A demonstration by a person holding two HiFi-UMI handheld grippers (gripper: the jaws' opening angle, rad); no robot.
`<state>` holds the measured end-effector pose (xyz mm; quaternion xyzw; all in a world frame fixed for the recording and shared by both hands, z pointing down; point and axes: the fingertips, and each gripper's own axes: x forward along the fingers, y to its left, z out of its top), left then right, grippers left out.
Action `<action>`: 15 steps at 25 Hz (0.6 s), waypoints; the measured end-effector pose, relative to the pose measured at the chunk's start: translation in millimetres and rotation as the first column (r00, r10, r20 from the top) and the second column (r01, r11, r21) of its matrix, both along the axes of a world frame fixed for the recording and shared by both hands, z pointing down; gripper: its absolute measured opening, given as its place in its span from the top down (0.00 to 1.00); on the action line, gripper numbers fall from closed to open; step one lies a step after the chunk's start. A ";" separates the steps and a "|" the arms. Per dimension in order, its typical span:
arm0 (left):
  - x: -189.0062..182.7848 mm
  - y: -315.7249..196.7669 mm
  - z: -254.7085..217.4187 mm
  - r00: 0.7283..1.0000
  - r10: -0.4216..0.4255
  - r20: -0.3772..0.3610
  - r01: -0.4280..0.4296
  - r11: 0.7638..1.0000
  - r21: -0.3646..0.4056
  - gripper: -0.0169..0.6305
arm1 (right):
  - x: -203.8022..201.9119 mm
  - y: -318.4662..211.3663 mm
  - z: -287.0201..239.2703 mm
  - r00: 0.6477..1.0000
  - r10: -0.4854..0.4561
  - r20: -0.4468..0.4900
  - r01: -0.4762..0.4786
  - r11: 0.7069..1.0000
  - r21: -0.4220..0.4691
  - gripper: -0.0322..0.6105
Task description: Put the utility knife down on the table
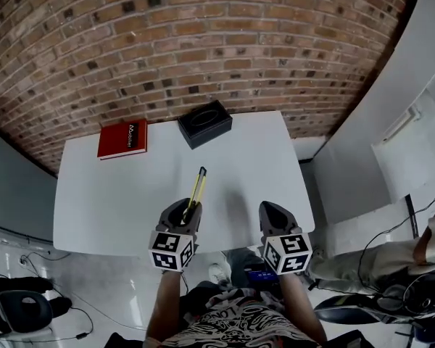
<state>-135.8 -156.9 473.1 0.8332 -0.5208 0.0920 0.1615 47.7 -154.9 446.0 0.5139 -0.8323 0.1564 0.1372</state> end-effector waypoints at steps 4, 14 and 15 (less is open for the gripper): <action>-3.4 -11.2 -0.9 1.000 -0.015 -0.008 0.015 1.000 -0.009 0.78 | -4.1 -15.8 0.1 1.000 -0.017 -0.001 0.017 1.000 -0.007 0.95; 4.6 -22.0 35.2 1.000 -0.020 0.001 0.020 0.995 -0.097 0.78 | -2.2 -29.5 34.6 0.999 -0.040 -0.015 0.038 0.995 -0.095 0.95; 7.0 -21.5 40.1 1.000 -0.017 0.002 0.017 0.994 -0.107 0.78 | 0.0 -29.7 38.9 0.999 -0.038 -0.019 0.036 0.994 -0.105 0.95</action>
